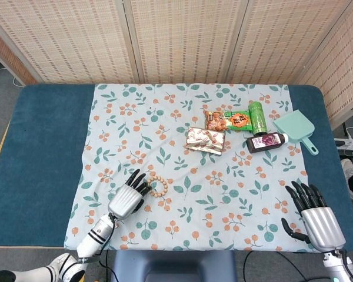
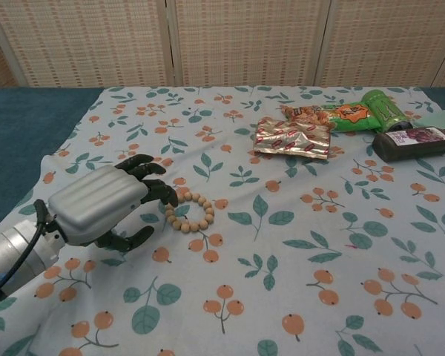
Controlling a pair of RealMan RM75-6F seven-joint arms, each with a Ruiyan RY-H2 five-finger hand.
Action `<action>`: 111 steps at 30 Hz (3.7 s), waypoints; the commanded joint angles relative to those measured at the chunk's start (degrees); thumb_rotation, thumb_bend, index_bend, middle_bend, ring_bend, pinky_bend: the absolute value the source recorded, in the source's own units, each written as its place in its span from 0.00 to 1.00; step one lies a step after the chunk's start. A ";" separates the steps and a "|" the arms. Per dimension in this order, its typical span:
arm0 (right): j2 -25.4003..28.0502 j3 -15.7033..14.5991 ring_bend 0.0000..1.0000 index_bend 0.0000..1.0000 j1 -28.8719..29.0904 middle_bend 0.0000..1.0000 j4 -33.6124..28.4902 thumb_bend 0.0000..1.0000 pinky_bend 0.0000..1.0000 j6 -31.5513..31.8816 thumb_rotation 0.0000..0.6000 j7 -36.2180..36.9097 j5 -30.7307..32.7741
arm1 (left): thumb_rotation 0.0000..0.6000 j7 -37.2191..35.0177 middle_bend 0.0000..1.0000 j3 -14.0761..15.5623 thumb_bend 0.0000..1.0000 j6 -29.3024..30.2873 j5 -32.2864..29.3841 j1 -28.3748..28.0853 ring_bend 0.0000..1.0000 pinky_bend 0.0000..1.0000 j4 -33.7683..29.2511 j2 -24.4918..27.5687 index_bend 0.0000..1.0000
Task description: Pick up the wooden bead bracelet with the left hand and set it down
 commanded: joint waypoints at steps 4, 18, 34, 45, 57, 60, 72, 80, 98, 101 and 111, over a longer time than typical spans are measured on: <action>0.32 0.46 0.00 0.00 -0.27 0.00 -0.38 0.37 0.00 -0.85 0.46 0.25 0.23 | 1.00 2.30 0.32 0.52 0.47 -0.92 -0.01 -1.83 0.10 0.02 3.33 -2.71 0.32; 0.95 1.23 0.00 0.00 -0.95 0.00 -0.70 0.37 0.00 -1.66 0.46 1.27 -0.59 | 1.00 5.98 0.43 0.97 0.47 -1.88 -1.04 -4.22 0.17 0.02 10.80 -7.13 0.41; 1.28 1.96 0.00 0.00 -1.54 0.00 -0.94 0.37 0.00 -2.34 0.46 1.82 -1.09 | 1.00 16.64 0.51 0.94 0.46 -7.12 -4.62 -5.87 0.22 0.02 5.06 -4.18 0.49; 1.66 1.90 0.00 0.00 -1.89 0.00 -1.42 0.37 0.00 -2.76 0.46 1.97 -1.85 | 1.00 26.59 0.48 -1.35 0.44 -12.29 -10.75 -7.29 0.21 0.02 -6.43 1.43 0.44; 2.00 2.14 0.00 0.00 -2.20 0.00 -1.51 0.37 0.00 -2.76 0.46 2.67 -2.27 | 1.00 33.18 0.65 -1.50 0.43 -11.56 -12.68 -8.56 0.29 0.03 -5.73 0.39 0.65; 2.10 2.12 0.00 0.00 -2.25 0.00 -1.56 0.37 0.00 -2.77 0.46 2.92 -2.51 | 1.00 32.43 0.70 -1.51 0.44 -9.79 -11.77 -8.69 0.32 0.03 -5.40 0.04 0.71; 3.06 2.01 0.00 0.00 -2.46 0.00 -1.64 0.37 0.00 -2.63 0.46 4.88 -3.39 | 1.00 28.15 0.73 -12.54 0.70 -7.91 -18.93 -12.37 0.37 0.05 -3.02 -1.82 0.74; 3.97 1.72 0.00 0.00 -2.56 0.00 -1.70 0.37 0.00 -2.46 0.46 6.75 -4.32 | 1.00 35.94 0.74 -28.11 0.84 -5.32 -39.33 -15.48 0.38 0.05 -2.10 -3.45 0.73; 3.67 1.32 0.00 0.00 -2.43 0.00 -1.94 0.37 0.00 -3.75 0.46 5.86 -5.08 | 1.00 29.05 0.55 -59.65 0.90 -43.89 -148.30 -4.82 0.27 0.00 -34.06 18.25 0.43; 3.70 1.27 0.00 0.00 -2.45 0.00 -1.96 0.37 0.00 -3.76 0.46 5.84 -5.24 | 1.00 22.58 0.54 -58.71 0.90 -49.87 -147.73 -3.35 0.26 0.00 -33.38 19.04 0.42; 3.92 1.03 0.00 0.00 -2.28 0.00 -2.13 0.37 0.00 -4.34 0.46 6.40 -5.57 | 1.00 7.94 0.55 -55.65 0.88 -60.63 -125.95 -2.44 0.24 0.00 -29.08 21.14 0.38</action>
